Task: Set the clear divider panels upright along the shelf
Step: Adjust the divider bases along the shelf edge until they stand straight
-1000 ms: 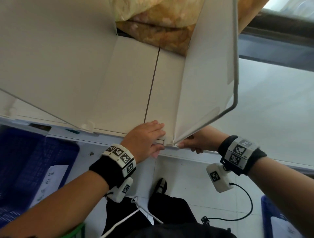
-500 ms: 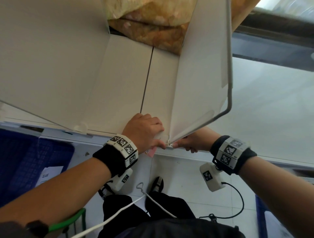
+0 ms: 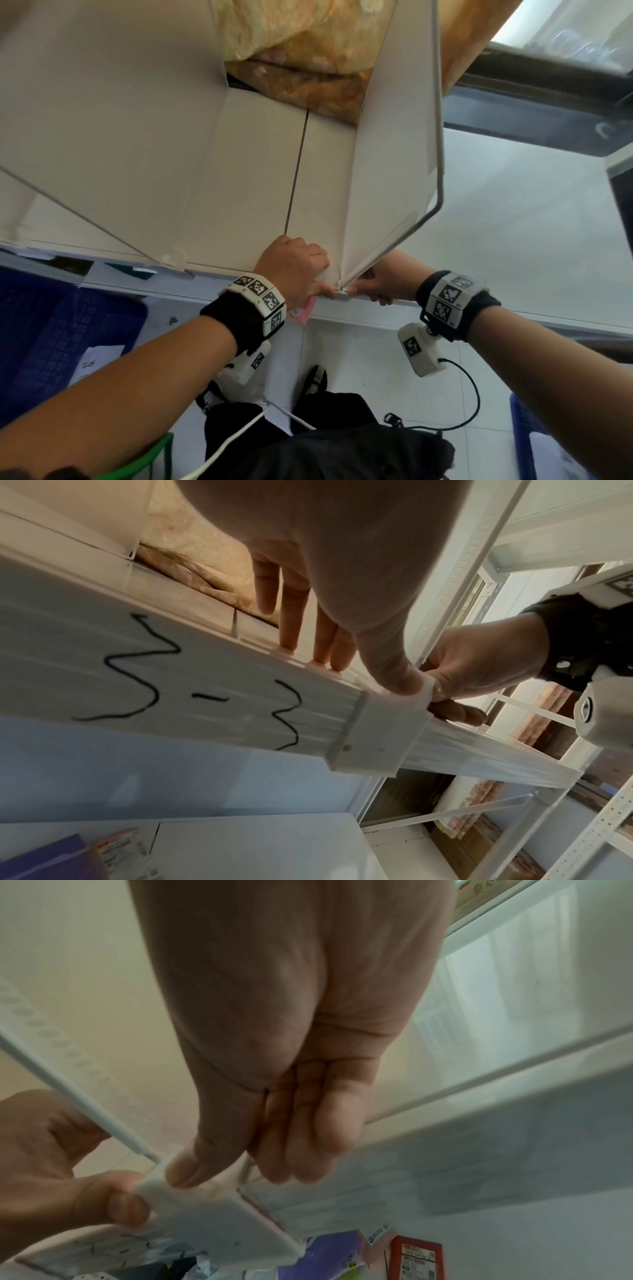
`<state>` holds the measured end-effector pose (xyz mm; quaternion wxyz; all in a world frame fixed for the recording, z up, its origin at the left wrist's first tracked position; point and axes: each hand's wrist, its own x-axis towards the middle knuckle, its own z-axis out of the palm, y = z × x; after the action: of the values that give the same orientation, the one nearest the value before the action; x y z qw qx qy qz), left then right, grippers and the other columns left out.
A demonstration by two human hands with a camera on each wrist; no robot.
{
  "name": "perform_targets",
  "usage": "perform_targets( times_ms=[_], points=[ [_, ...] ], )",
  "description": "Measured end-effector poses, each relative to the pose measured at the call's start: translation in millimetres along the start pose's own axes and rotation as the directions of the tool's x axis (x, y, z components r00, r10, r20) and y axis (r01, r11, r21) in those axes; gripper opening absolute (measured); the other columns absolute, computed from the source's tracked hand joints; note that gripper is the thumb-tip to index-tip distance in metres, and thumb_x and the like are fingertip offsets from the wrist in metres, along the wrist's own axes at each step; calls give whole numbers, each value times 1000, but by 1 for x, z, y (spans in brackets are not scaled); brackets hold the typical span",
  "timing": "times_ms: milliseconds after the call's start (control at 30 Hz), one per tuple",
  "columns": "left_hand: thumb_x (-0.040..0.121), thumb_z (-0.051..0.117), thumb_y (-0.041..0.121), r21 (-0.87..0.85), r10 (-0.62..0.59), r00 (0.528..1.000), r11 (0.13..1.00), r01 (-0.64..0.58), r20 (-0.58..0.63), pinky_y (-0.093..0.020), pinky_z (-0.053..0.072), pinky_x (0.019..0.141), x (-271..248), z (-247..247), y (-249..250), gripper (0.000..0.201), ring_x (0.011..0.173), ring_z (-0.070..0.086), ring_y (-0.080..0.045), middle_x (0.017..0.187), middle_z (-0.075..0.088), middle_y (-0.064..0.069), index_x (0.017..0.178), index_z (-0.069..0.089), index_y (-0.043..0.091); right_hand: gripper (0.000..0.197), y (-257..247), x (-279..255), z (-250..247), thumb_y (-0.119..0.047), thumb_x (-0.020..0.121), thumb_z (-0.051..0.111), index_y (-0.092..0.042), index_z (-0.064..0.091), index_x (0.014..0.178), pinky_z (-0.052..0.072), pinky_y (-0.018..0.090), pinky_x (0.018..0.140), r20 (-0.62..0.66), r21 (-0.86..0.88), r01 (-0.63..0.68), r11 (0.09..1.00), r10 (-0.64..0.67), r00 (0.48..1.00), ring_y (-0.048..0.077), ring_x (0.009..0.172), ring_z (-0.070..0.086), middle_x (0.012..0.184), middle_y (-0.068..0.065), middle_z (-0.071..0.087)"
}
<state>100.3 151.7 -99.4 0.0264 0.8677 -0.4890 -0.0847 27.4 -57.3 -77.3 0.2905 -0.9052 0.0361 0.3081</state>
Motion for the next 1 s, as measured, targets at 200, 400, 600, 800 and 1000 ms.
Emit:
perform_targets(
  times_ms=[200,400,600,800,1000],
  points=[
    [78,42,78,119,14,1000,993,-16,15,-34,35,81,5,-3,2,60,93,58,-16,112,63,12,107,63,30,35,4,-3,5,-50,79,73,-22,56,68,50,25,50,5,-33,10,999,-10,1000,6,43,56,55,-5,63],
    [75,50,77,174,8,998,985,-18,59,-35,27,75,12,-23,5,57,83,60,-18,97,63,8,98,64,26,31,-8,-6,4,-47,80,73,-23,56,70,46,21,51,-47,-66,-43,997,40,998,5,46,56,62,-6,64],
    [91,53,45,-80,50,997,996,-45,56,-39,45,85,-27,-23,7,32,98,58,-23,113,62,0,107,62,19,27,-25,-37,16,-37,89,59,-28,44,67,32,20,53,-53,-286,-2,958,-13,999,15,62,49,69,-6,56],
    [96,43,37,-140,13,1000,990,-11,9,-35,45,74,-106,-32,-45,29,86,57,-23,101,61,-4,100,63,15,29,-100,-55,27,-38,92,54,-34,44,65,35,14,55,22,-253,89,963,-86,996,6,57,46,64,-10,52],
    [92,43,32,-190,-63,993,981,43,-99,-34,42,65,-182,-13,-135,30,70,58,-29,77,62,-7,77,61,14,26,-190,-1,51,-44,94,54,-24,53,78,40,21,57,-64,-211,120,970,-136,989,5,59,47,69,-12,54]
  ],
)
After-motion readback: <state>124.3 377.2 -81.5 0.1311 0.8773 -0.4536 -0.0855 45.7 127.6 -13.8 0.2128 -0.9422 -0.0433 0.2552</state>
